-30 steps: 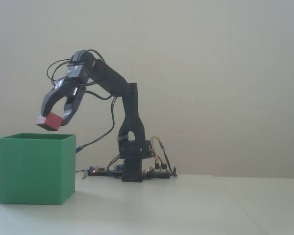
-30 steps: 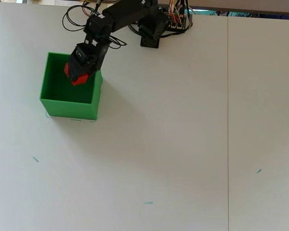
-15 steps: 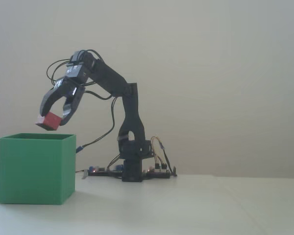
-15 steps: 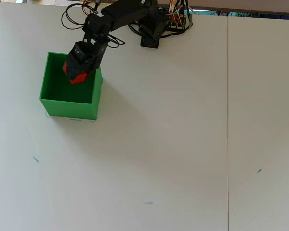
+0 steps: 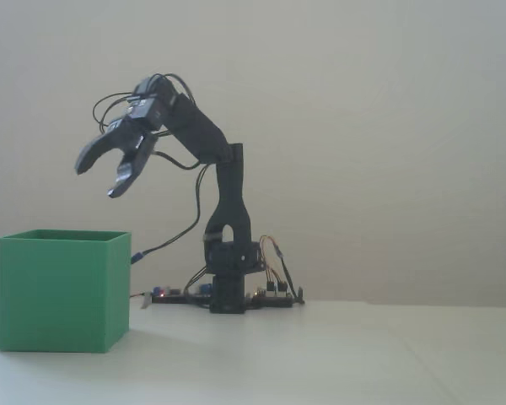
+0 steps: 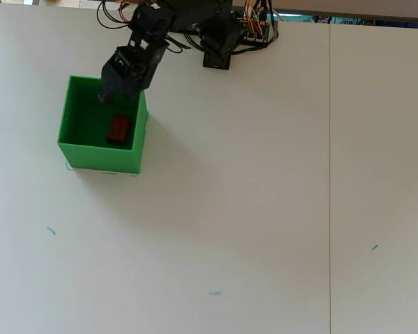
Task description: Grasp a red block and put it in the green bin.
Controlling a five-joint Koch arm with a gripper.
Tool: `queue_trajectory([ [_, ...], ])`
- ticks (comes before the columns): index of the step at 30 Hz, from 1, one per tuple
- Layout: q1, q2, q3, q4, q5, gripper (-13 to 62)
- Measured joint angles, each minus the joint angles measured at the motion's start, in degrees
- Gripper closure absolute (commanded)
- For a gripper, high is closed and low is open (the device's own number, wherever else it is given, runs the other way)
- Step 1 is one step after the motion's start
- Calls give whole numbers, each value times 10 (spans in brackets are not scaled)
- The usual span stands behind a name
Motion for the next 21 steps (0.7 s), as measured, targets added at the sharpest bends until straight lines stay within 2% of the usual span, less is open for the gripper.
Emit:
queue_trajectory([
  [15, -222, 224, 35, -14, 3, 173],
  [21, -343, 320, 204, -86, 48, 173],
])
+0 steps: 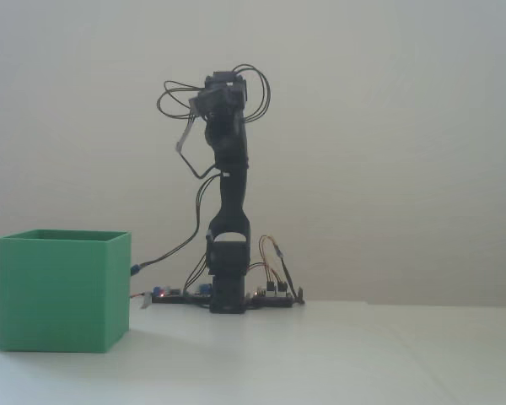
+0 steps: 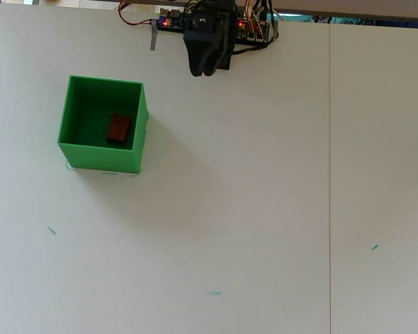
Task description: Grasp a red block and put it in the green bin.
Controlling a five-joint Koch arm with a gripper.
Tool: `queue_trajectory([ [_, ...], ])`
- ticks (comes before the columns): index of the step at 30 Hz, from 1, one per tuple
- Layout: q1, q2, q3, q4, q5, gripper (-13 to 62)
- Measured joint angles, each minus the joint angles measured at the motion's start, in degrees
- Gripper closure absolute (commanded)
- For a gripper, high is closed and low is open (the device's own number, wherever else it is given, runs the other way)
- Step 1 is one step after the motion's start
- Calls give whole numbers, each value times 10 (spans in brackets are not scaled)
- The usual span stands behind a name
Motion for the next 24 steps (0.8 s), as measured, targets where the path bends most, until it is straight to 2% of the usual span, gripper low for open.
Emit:
queue_trajectory([
  [13, -96, 75, 425, -188, 11, 150],
  [21, -63, 79, 641, -301, 10, 134],
  [24, -25, 79, 675, -326, -8, 134],
])
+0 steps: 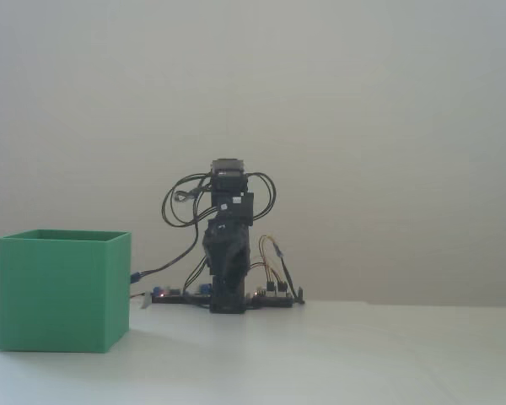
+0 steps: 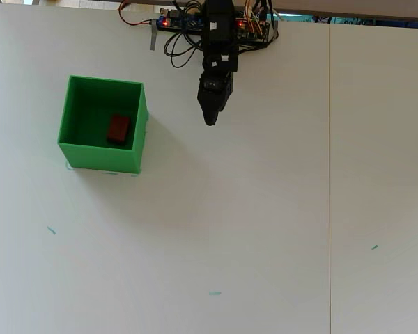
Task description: Grasp a red block and put it in the green bin.
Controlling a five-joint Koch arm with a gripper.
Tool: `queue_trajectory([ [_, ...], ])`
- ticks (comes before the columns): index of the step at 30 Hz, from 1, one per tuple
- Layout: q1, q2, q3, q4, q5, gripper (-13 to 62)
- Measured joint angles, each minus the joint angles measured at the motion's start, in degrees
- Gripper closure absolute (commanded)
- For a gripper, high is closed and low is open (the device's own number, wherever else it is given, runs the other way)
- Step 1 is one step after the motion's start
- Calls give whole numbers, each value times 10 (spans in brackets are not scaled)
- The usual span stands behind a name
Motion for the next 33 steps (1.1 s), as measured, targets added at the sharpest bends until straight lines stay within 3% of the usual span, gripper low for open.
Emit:
queue_trajectory([
  [8, 17, 0, 144, -83, -20, 127],
  [16, 20, 0, 342, -468, -75, 136],
  [33, 63, 0, 354, -472, -80, 147],
])
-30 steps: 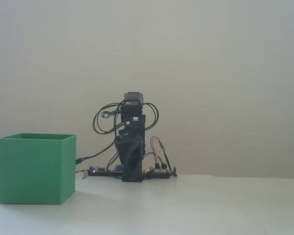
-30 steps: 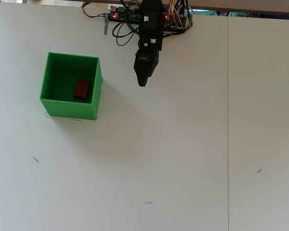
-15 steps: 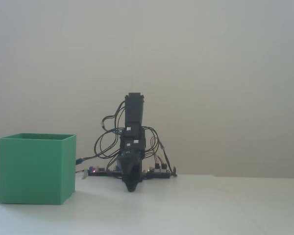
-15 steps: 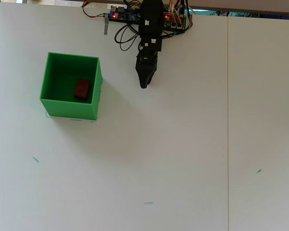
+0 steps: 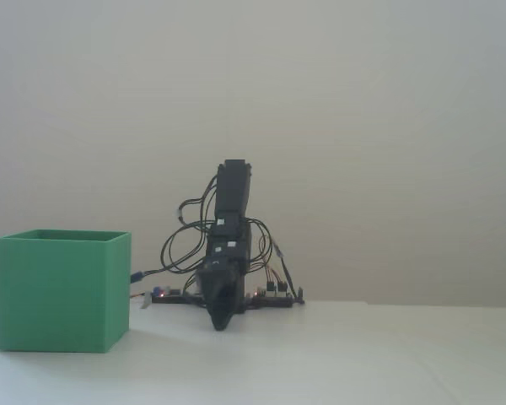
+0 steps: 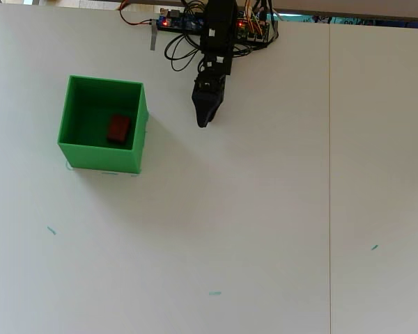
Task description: Grasp a red block and put it in the green bin.
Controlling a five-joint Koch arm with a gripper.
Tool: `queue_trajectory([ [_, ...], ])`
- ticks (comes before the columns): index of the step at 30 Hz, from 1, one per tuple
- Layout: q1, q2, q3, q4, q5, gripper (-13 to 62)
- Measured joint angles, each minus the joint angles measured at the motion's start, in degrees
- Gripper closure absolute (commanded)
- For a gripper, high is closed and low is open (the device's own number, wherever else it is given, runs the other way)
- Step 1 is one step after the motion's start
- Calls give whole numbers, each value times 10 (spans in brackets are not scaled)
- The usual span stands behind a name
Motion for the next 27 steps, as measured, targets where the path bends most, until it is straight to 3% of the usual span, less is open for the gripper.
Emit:
queue_trajectory([
  [17, 62, 0, 1, 4, 8, 163],
  [27, -49, 0, 1, 5, 8, 163],
])
